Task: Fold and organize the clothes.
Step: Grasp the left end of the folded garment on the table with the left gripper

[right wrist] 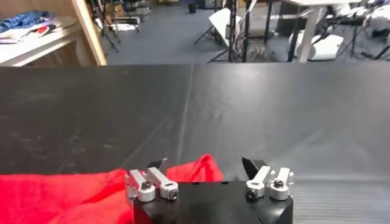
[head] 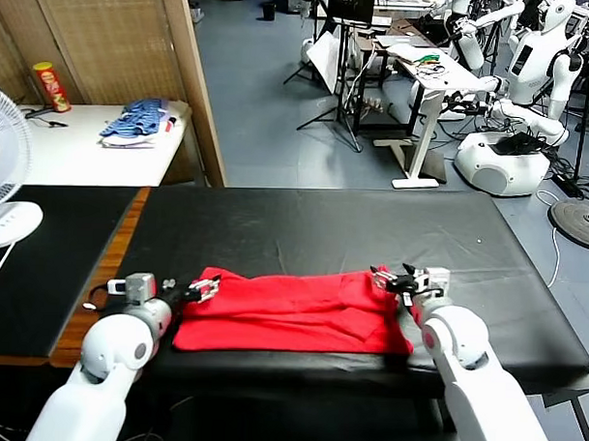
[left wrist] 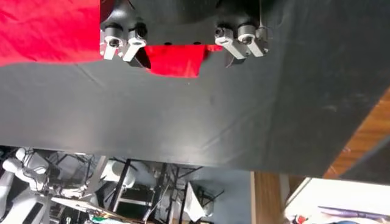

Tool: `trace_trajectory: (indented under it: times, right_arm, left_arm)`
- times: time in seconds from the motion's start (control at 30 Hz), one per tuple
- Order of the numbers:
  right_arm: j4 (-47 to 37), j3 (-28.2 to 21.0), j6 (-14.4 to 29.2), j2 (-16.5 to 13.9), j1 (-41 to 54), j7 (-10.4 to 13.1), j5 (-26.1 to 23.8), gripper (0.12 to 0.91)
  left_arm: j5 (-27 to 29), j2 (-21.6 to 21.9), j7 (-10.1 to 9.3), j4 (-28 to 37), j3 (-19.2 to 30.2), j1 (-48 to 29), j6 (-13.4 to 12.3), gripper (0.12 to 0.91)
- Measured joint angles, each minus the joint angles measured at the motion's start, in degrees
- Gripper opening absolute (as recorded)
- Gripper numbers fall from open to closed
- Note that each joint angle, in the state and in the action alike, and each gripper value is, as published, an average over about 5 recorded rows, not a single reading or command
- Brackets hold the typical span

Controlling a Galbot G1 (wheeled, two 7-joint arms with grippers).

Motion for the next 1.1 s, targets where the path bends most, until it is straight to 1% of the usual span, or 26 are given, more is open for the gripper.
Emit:
trace_trajectory:
  times: [0.03,0.07,0.13,0.17,0.2,0.27,0.3,0.37,0.47,0.57,0.6,0.63,0.67,0.7,0.73,0.8,0.83,0.87,0.97,1.03,1.1]
  right_arm:
    - [-0.3,0.0,0.2,0.4,0.0,0.0,-0.3,0.520]
    - [-0.6,0.0,0.4,0.7,-0.1,0.0,-0.6,0.455]
    - [-1.1,0.0,0.9,1.3,-0.2,0.0,-1.1,0.358]
    - [-1.2,0.0,1.2,1.7,-0.3,0.1,-1.3,0.310]
    - [-1.3,0.0,1.6,2.0,-0.4,0.2,-1.7,0.264]
    - [-1.4,-0.1,2.7,2.6,-0.7,0.7,-2.5,0.192]
    - [-1.4,-0.1,3.4,2.9,-1.0,1.1,-3.0,0.171]
    - [-1.3,-0.2,4.7,3.4,-1.4,2.0,-3.9,0.146]
    - [-1.2,-0.3,5.5,3.9,-1.8,2.8,-4.4,0.147]
    - [-1.1,-0.3,5.6,4.0,-2.0,2.4,-4.3,0.147]
    - [-1.0,-0.2,5.7,3.9,-2.0,2.0,-4.3,0.157]
    - [-0.9,-0.1,5.7,3.8,-2.1,1.6,-4.2,0.184]
    - [-0.7,0.0,5.7,3.6,-2.2,1.1,-4.2,0.212]
    - [-0.5,0.1,5.8,3.4,-2.4,0.6,-4.2,0.256]
    - [-0.2,0.3,5.8,3.2,-2.6,0.1,-4.2,0.316]
    - [0.6,0.6,5.9,2.6,-3.0,-0.6,-4.1,0.417]
    - [1.1,0.8,5.9,2.3,-3.3,-0.9,-4.0,0.483]
    - [1.8,1.1,5.8,1.9,-3.7,-1.1,-3.9,0.534]
    - [4.4,1.9,5.7,0.7,-5.0,-1.4,-3.6,0.692]
    - [6.4,2.5,5.5,-0.1,-6.1,-1.4,-3.1,0.761]
    - [8.4,3.0,5.4,-0.8,-7.1,-1.4,-2.6,0.786]
  left_arm:
    - [-0.2,0.0,0.25,0.5,0.0,-0.1,0.0,0.568]
    - [-0.5,-0.1,0.47,0.9,0.0,-0.2,0.0,0.503]
    - [-1.3,-0.3,0.78,1.4,0.0,-0.3,0.0,0.402]
    - [-1.6,-0.4,0.79,1.5,-0.1,-0.2,0.0,0.335]
    - [-1.6,-0.6,0.78,1.6,-0.1,-0.1,0.0,0.285]
    - [-0.3,-1.0,0.68,1.8,0.0,0.1,-0.1,0.190]
    - [1.0,-1.2,0.60,1.9,0.1,0.2,-0.4,0.160]
    - [4.5,-1.7,0.28,2.0,0.4,0.6,-1.7,0.135]
    - [9.6,-2.4,-0.48,2.0,0.5,1.2,-4.5,0.133]
    - [11.8,-2.5,-0.76,1.7,0.3,1.5,-5.9,0.131]
    - [12.2,-2.5,-0.66,1.7,0.3,1.6,-6.3,0.131]
    - [12.5,-2.4,-0.50,1.6,0.3,1.6,-6.7,0.131]
    - [12.8,-2.3,-0.25,1.6,0.2,1.6,-7.1,0.137]
    - [13.0,-2.2,0.08,1.6,0.2,1.6,-7.6,0.143]
    - [13.2,-2.1,0.42,1.6,0.1,1.5,-8.0,0.165]
    - [13.4,-1.8,1.02,1.5,-0.1,1.5,-8.6,0.243]
    - [13.3,-1.7,1.20,1.4,-0.3,1.4,-8.8,0.293]
    - [13.2,-1.5,1.31,1.3,-0.5,1.4,-8.9,0.360]
    - [12.4,-0.8,1.41,0.8,-1.1,1.6,-8.9,0.511]
    - [11.1,-0.4,1.36,0.3,-1.6,2.0,-8.8,0.611]
    - [9.1,-0.1,1.29,-0.4,-2.3,2.5,-8.6,0.700]
